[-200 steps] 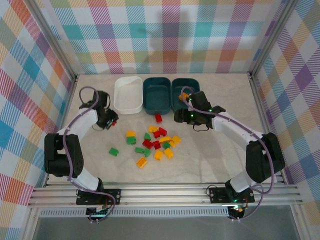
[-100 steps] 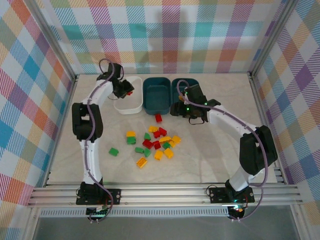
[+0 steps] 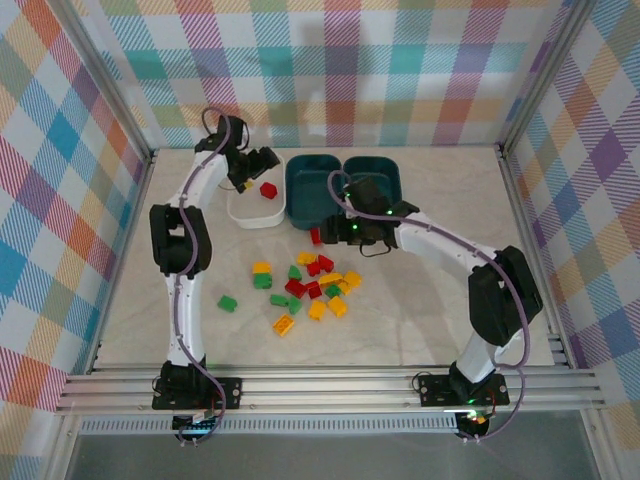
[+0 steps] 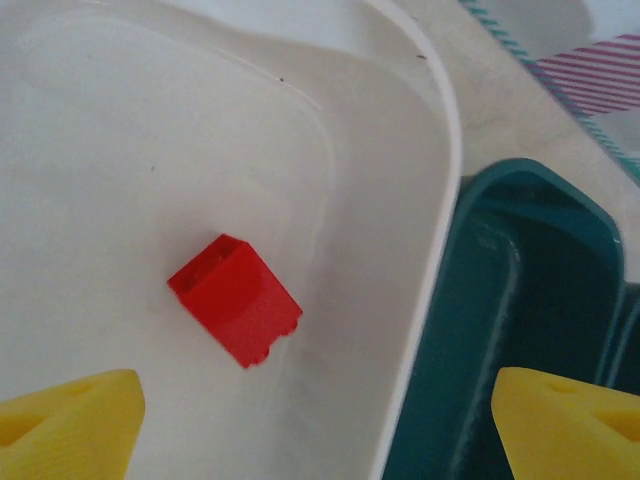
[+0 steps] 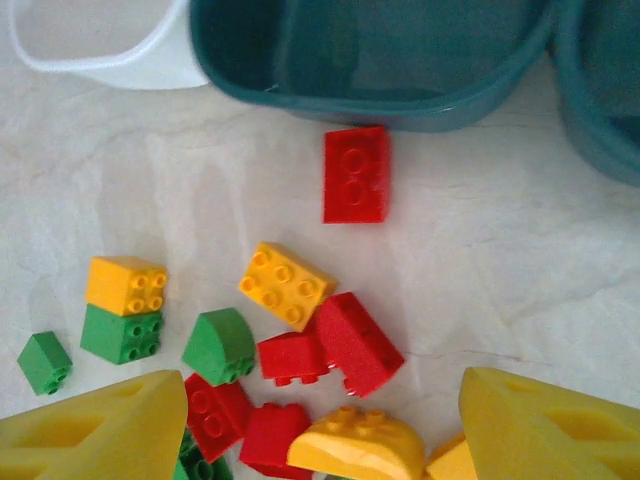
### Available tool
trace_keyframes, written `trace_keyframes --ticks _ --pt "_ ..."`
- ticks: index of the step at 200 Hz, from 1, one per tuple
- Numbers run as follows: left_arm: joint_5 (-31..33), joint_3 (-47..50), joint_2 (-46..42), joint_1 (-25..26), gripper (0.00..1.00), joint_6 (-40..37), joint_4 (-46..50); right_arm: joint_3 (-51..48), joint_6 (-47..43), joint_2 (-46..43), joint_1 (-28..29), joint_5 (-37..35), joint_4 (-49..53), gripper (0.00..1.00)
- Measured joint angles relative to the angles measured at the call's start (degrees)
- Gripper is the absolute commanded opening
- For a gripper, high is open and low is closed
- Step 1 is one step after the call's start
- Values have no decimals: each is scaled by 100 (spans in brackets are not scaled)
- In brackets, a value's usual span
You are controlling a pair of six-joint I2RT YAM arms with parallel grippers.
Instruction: Sort the legos into containers by color
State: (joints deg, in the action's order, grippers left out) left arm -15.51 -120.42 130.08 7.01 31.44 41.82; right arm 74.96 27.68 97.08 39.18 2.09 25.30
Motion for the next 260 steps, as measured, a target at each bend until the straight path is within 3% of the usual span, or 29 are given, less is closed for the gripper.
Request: trace_keyframes --ticks 27,62,106,161,200,234,260 --pt "358 2103 -1810 -2 100 129 -472 352 63 177 726 -317 138 75" --pt "885 5071 -4649 -267 100 732 -944 1200 107 1095 1751 -595 293 80" --pt "1029 7294 -5753 -831 100 1080 -804 2157 262 2291 2166 -697 704 82" --pt "1003 7571 -6658 -866 100 949 -586 3338 514 3366 2240 -1025 1182 82" --pt "957 7571 -6693 -872 100 866 -579 4098 612 3901 2243 -1161 1423 74" --pt "909 7571 -6682 -883 100 798 -581 4096 688 4015 2243 -1357 1644 73" --pt "894 7571 -6682 -898 100 796 -584 4061 734 4015 2243 -1425 1644 61"
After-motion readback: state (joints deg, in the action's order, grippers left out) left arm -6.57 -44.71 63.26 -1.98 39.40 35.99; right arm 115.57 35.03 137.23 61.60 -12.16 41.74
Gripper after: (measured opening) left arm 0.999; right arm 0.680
